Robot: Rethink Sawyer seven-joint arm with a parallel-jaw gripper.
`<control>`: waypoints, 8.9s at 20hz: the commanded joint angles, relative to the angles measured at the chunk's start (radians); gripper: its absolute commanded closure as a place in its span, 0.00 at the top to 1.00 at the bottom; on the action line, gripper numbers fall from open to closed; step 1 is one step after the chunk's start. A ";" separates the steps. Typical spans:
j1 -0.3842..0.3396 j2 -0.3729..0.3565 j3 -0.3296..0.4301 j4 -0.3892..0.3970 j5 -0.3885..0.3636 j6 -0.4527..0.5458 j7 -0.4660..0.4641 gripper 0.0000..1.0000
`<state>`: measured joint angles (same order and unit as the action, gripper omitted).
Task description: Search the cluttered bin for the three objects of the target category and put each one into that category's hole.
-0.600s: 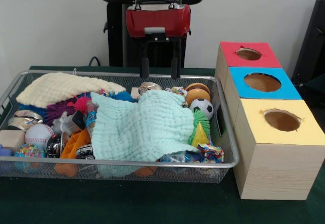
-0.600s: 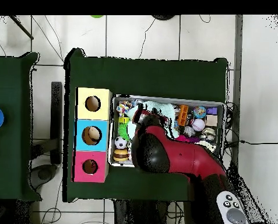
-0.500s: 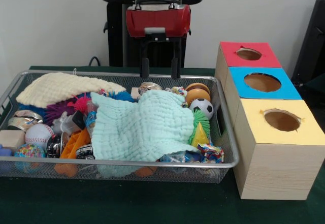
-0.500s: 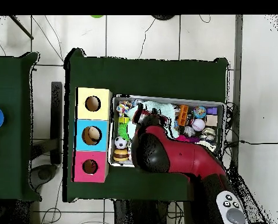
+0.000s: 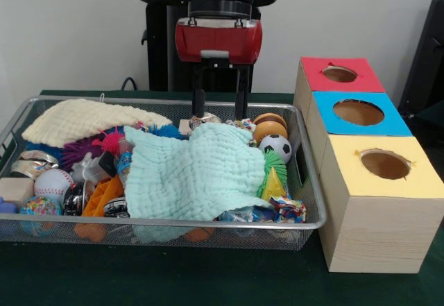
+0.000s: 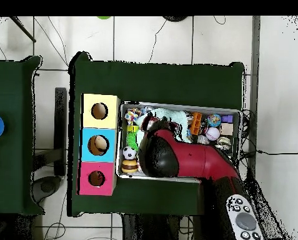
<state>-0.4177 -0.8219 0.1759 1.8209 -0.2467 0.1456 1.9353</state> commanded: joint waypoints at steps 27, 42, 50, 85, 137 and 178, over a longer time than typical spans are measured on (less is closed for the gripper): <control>-0.051 0.395 0.025 -0.267 -0.074 0.102 -0.046 1.00; -0.088 0.433 0.076 -0.258 -0.091 0.212 -0.109 1.00; -0.085 0.418 0.085 -0.213 -0.088 0.232 -0.094 1.00; 0.078 0.015 -0.006 0.010 0.147 0.700 0.129 0.00; 0.075 0.390 -0.131 -0.333 -0.051 0.143 0.053 1.00; 0.129 0.102 -0.093 0.043 0.242 0.607 0.190 0.00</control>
<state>-0.3265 -0.6438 0.0650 1.7192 -0.0770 0.5857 1.9353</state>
